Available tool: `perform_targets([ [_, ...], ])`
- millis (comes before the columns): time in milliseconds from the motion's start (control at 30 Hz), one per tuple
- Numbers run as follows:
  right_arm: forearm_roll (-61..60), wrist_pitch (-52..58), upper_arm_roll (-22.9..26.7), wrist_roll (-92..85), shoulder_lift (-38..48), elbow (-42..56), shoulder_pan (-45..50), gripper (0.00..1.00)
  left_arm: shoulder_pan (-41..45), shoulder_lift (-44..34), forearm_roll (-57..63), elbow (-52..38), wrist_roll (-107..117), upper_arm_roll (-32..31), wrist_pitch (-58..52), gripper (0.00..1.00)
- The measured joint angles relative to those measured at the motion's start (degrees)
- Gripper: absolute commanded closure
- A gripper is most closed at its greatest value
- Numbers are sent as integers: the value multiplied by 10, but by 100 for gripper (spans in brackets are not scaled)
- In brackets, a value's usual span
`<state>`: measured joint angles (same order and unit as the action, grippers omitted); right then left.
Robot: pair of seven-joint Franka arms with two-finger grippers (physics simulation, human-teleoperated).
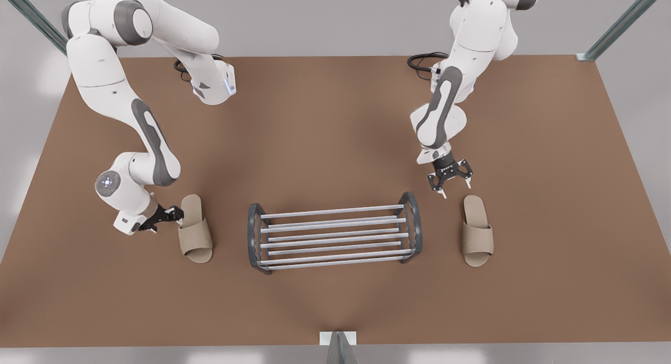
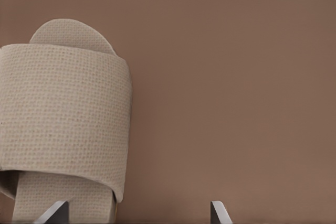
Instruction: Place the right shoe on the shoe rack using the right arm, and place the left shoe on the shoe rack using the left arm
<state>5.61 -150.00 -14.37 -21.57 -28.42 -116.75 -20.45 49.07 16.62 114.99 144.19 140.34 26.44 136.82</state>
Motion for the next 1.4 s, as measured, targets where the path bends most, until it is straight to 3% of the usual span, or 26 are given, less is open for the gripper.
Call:
perform_targets([
  [267, 0, -5, -2, -34, -1, -23, 1, 0, -78, 41, 199, -78, 257, 2, 122, 0],
  [433, -3, -7, -7, -44, -2, -31, 10, 0, -124, 85, 308, -132, 257, 0, 157, 0],
  [767, -5, -27, -14, -40, -29, -9, 24, 0, -184, 161, 346, -227, 257, -44, 206, 0],
  [1233, -6, -57, -14, -26, -65, 32, 43, 0, -232, 194, 359, -286, 257, -76, 219, 0],
  [1267, -6, -59, -14, -25, -65, 34, 43, 7, -234, 197, 361, -290, 257, -76, 219, 0],
  [1300, -6, -60, -14, -24, -66, 35, 43, 20, -236, 198, 362, -292, 257, -77, 219, 0],
  [1400, -8, -63, -14, -22, -66, 36, 43, 37, -237, 200, 366, -298, 257, -77, 220, 0],
])
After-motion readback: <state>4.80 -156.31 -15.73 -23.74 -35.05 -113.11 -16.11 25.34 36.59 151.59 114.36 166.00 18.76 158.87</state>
